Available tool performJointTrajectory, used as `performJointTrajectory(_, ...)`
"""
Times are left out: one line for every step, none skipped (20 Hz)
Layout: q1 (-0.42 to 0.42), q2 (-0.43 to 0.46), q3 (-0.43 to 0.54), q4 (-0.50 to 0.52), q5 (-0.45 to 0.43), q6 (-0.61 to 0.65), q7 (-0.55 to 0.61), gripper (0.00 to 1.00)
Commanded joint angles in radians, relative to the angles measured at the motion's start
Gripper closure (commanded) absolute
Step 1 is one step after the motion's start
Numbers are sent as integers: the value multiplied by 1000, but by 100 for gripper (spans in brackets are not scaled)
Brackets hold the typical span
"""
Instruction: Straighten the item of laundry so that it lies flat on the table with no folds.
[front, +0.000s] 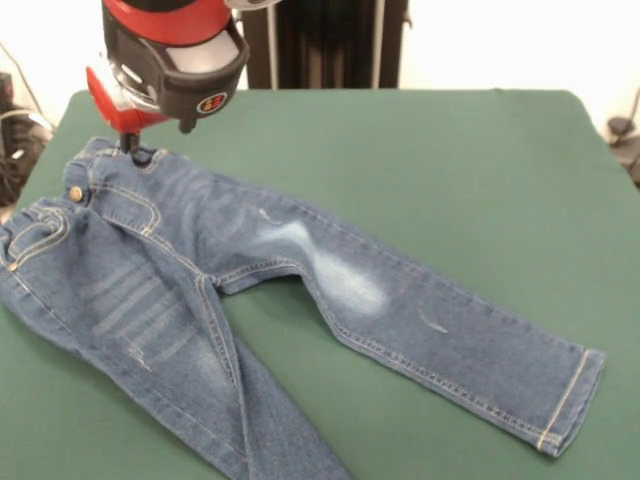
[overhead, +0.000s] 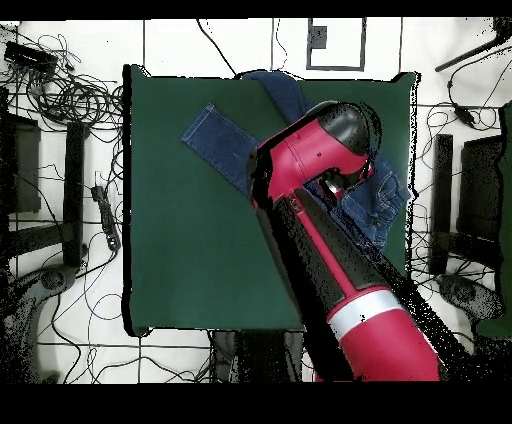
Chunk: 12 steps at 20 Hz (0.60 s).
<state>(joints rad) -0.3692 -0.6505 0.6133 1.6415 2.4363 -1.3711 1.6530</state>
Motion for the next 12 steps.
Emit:
performJointTrajectory(-79,-30,111,24,89,65,-37,0)
performJointTrajectory(-78,-27,114,19,82,58,-35,0)
performJointTrajectory(-82,-27,118,19,83,59,-33,0)
performJointTrajectory(-84,-27,127,13,85,48,-32,0)
performJointTrajectory(-87,-29,135,8,85,37,-31,0)
performJointTrajectory(-89,-28,144,0,82,27,-27,0)
performJointTrajectory(-91,-25,153,-7,79,19,-23,0)
performJointTrajectory(-90,-17,163,-21,72,8,-16,0)
performJointTrajectory(-90,-8,172,-35,64,-3,-9,0)
performJointTrajectory(-89,5,182,-54,54,-11,0,0)
performJointTrajectory(-88,17,192,-72,44,-19,9,0)
performJointTrajectory(-85,29,201,-91,34,-26,18,0)
